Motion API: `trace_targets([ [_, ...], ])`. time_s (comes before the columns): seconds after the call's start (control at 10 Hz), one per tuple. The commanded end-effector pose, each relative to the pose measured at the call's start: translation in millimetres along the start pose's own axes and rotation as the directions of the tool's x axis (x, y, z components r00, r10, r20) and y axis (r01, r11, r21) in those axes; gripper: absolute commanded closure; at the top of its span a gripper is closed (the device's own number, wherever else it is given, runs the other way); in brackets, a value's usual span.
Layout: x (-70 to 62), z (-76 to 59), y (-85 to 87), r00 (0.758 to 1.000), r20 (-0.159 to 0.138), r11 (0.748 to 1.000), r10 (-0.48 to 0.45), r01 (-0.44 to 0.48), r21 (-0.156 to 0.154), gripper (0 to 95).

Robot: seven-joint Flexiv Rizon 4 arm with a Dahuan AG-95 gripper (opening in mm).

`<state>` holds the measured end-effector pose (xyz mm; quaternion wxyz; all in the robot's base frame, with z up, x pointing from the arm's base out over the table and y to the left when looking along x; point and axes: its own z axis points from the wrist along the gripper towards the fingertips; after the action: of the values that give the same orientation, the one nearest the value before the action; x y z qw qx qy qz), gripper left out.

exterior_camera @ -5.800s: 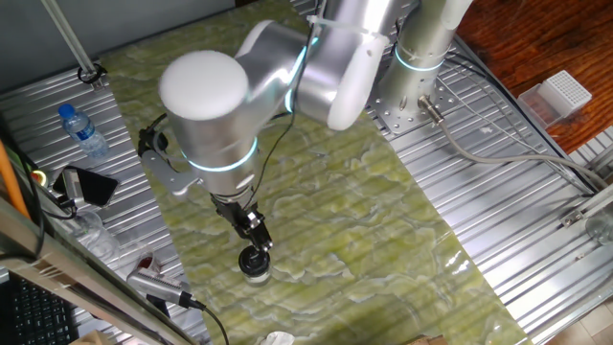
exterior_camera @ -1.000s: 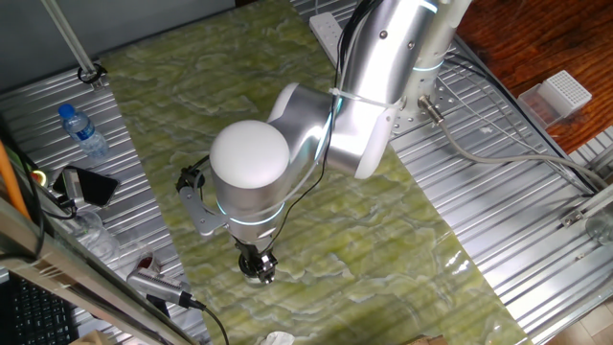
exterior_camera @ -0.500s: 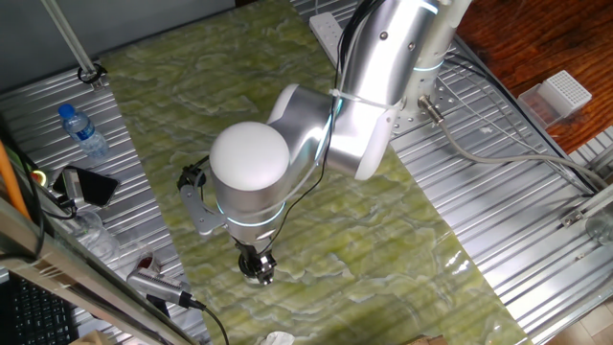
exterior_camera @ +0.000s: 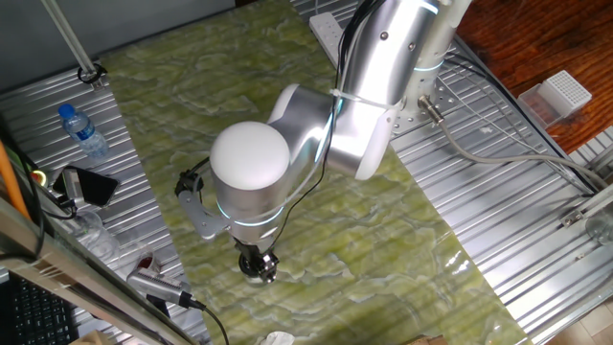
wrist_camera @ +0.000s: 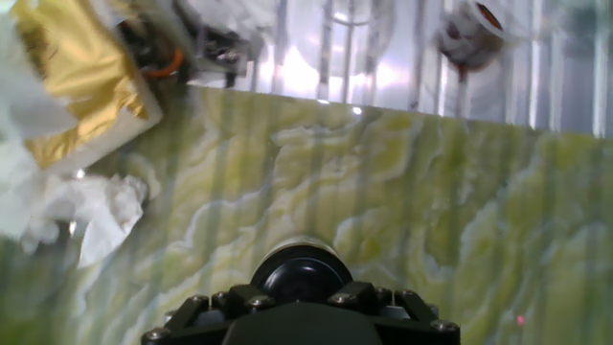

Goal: Unscrew the lid from the jar

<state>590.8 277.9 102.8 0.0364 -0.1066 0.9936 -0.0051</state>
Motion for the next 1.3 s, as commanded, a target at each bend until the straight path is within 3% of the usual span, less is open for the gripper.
trace_targets([
  [0.1, -0.4, -0.2, 0.4, 0.988, 0.000, 0.988, -0.155, 0.155, -0.003, 38.0],
  [0.4, -0.6, -1.3, 0.2, 0.942, 0.000, 0.942, -0.334, 0.334, -0.002, 38.0],
  [0.5, -0.6, -1.3, 0.2, 0.919, 0.003, 0.919, -0.394, 0.394, -0.003, 38.0],
  [0.6, -0.6, -1.6, 0.1, 0.881, 0.006, 0.881, -0.473, 0.473, -0.002, 38.0],
  [0.9, -0.7, -2.3, 0.0, 0.841, 0.008, 0.841, -0.541, 0.541, 0.004, 38.0],
  [1.3, -1.5, -7.1, -0.7, 0.743, 0.024, 0.743, -0.669, 0.669, -0.008, 38.0],
])
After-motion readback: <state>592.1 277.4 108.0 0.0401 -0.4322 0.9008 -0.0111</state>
